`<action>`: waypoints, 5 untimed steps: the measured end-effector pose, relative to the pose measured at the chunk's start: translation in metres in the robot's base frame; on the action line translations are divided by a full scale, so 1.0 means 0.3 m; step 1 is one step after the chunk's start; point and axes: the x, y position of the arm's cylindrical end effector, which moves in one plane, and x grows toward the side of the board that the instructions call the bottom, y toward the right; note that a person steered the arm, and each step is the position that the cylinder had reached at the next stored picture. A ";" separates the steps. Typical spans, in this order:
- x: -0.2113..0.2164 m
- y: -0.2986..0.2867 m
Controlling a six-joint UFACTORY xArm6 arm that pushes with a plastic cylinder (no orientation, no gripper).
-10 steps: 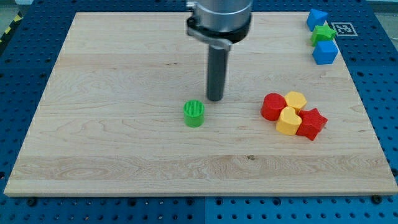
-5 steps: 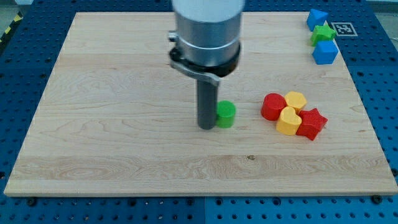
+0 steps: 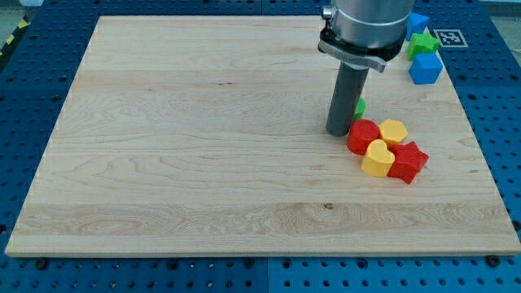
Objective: Push the green circle below the blue cube
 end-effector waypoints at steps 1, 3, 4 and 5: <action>-0.074 0.000; -0.159 0.070; -0.183 0.132; -0.185 0.207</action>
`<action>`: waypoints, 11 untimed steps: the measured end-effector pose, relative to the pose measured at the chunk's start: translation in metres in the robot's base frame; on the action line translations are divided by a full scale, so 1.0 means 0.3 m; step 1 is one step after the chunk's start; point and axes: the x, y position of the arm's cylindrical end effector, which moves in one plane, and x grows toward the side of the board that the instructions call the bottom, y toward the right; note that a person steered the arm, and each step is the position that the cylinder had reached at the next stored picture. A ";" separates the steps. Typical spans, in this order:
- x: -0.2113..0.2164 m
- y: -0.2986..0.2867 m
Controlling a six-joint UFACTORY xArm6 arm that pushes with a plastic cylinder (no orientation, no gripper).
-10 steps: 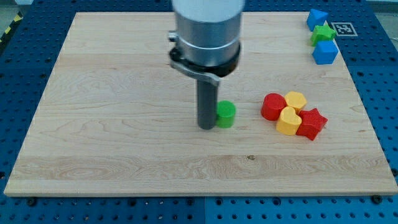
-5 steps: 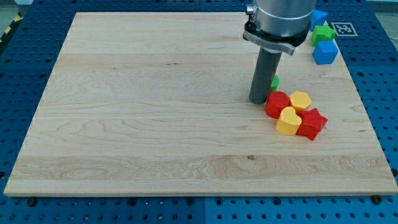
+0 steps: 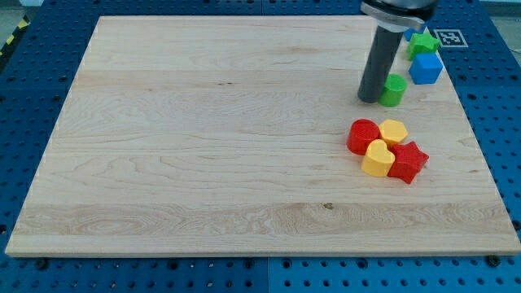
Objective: Push the green circle below the blue cube
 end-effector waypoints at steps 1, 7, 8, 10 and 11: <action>-0.004 0.077; -0.087 0.164; -0.087 0.185; -0.081 0.188; -0.048 0.188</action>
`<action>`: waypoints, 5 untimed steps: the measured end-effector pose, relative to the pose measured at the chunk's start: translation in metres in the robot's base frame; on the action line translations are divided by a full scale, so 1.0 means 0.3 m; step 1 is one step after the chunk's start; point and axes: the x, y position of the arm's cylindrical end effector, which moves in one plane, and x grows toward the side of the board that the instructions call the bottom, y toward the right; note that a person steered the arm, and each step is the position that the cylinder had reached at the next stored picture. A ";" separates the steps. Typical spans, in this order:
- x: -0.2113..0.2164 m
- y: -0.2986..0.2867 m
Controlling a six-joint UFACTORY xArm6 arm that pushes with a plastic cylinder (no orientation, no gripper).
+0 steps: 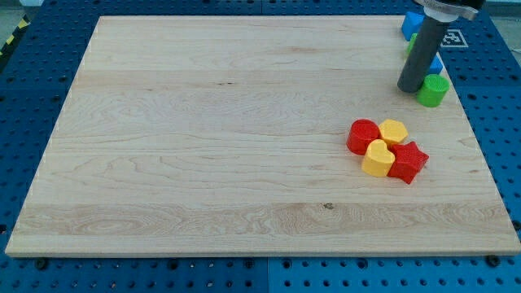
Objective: Push the green circle below the blue cube
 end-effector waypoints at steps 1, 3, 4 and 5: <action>0.012 0.000; 0.039 -0.003; 0.057 -0.010; 0.083 -0.010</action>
